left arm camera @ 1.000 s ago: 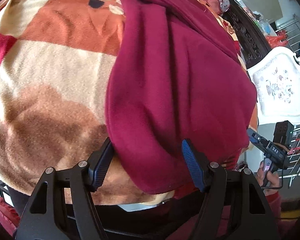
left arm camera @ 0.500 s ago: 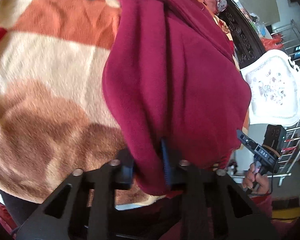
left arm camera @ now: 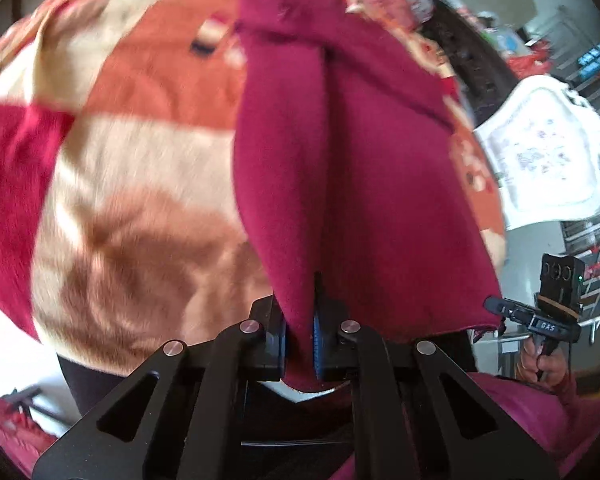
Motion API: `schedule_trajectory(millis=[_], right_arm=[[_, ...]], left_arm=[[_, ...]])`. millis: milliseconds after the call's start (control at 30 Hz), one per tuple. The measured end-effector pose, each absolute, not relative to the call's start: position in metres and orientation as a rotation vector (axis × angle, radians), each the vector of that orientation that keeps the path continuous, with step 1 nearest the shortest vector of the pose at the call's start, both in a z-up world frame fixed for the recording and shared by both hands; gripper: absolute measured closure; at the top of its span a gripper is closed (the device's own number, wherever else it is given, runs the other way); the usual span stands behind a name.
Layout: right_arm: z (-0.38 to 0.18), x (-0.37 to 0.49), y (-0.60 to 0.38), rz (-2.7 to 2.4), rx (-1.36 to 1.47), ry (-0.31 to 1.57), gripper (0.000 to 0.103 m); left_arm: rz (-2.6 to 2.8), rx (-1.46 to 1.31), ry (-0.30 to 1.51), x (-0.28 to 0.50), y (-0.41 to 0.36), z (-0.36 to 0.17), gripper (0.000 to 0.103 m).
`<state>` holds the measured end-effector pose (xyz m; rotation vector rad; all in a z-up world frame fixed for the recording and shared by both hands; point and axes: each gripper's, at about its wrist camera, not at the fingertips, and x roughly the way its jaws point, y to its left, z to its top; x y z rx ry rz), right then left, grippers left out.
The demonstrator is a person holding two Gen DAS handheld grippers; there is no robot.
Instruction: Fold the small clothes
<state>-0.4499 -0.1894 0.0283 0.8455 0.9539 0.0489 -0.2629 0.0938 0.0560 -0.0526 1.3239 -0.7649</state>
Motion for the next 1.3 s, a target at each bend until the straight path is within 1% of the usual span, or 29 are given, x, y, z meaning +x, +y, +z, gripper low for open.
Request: schedule_trajectory(millis=[67,167,433,700,867,1100,1300], right_arm=[[0.023,-0.45,-0.196,0.06,0.897,0.939,0.094],[0.04,-0.447,-0.201,0.106,0.908,0.883,0.094],[0.1,-0.404,-0.249,0.134,0.893,0.652,0.094],[0.125,-0.346,-0.319,0.024,0.851,0.509,0.094],[0.125,-0.308,-0.361,-0.06,0.839,0.501,0.094],[0.124,-0.258,-0.411,-0.124,0.813,0.515,0.094],[0.095,-0.213,-0.458,-0.2,0.87,0.593,0.094]], left_arm=[[-0.748,-0.06,1.338,-0.263,0.095,0.05,0.095],[-0.759,-0.092,1.324,-0.255,0.098,0.062,0.095],[-0.823,-0.087,1.16,-0.214,0.067,0.122,0.095],[-0.847,-0.109,1.014,-0.15,0.021,0.161,0.095],[-0.822,-0.107,0.989,-0.1,-0.015,0.162,0.095],[-0.776,-0.088,1.003,-0.03,-0.064,0.15,0.095],[-0.745,-0.036,1.059,0.013,-0.104,0.123,0.095]])
